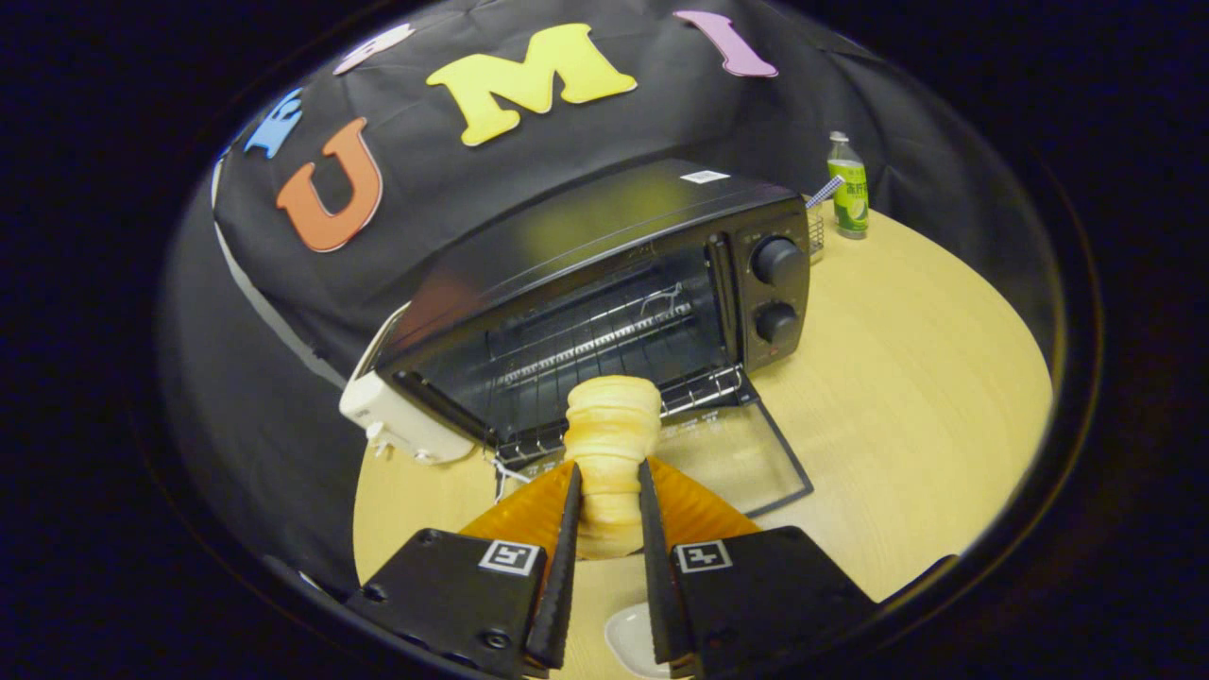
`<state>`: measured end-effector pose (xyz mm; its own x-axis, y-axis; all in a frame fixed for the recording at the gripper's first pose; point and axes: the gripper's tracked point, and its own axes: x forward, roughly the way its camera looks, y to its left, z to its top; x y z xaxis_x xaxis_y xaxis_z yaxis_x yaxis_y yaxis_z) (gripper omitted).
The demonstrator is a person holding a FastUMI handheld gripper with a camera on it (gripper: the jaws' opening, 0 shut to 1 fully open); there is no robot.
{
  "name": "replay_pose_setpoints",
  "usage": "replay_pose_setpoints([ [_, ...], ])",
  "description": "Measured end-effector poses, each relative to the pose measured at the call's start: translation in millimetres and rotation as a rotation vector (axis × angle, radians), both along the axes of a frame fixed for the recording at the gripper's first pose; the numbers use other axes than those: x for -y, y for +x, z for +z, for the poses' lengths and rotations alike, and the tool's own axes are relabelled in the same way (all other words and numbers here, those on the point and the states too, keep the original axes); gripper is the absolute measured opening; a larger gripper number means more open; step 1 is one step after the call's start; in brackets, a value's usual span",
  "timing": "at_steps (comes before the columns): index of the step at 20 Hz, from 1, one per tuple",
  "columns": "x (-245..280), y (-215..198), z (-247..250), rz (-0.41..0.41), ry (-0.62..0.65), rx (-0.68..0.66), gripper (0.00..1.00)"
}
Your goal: Open the toaster oven, put the food inside, and close the toaster oven door.
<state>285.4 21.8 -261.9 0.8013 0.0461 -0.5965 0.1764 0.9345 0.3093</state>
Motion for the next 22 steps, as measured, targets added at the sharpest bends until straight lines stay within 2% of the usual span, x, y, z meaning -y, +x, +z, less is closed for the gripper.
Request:
replay_pose_setpoints([
  [5, 17, 72, -5, -0.101, 0.004, 0.038, 0.39],
  [11, 18, 101, -21, -0.121, -0.024, 0.024, 0.4],
  [13, 16, 104, -18, -0.108, -0.029, 0.044, 0.48],
  [16, 9, 96, -14, -0.086, -0.005, 0.044, 0.78],
  [19, 8, 80, -8, -0.055, -0.044, 0.043, 0.83],
  [22, 6, 53, 7, -0.014, -0.081, 0.065, 0.83],
])
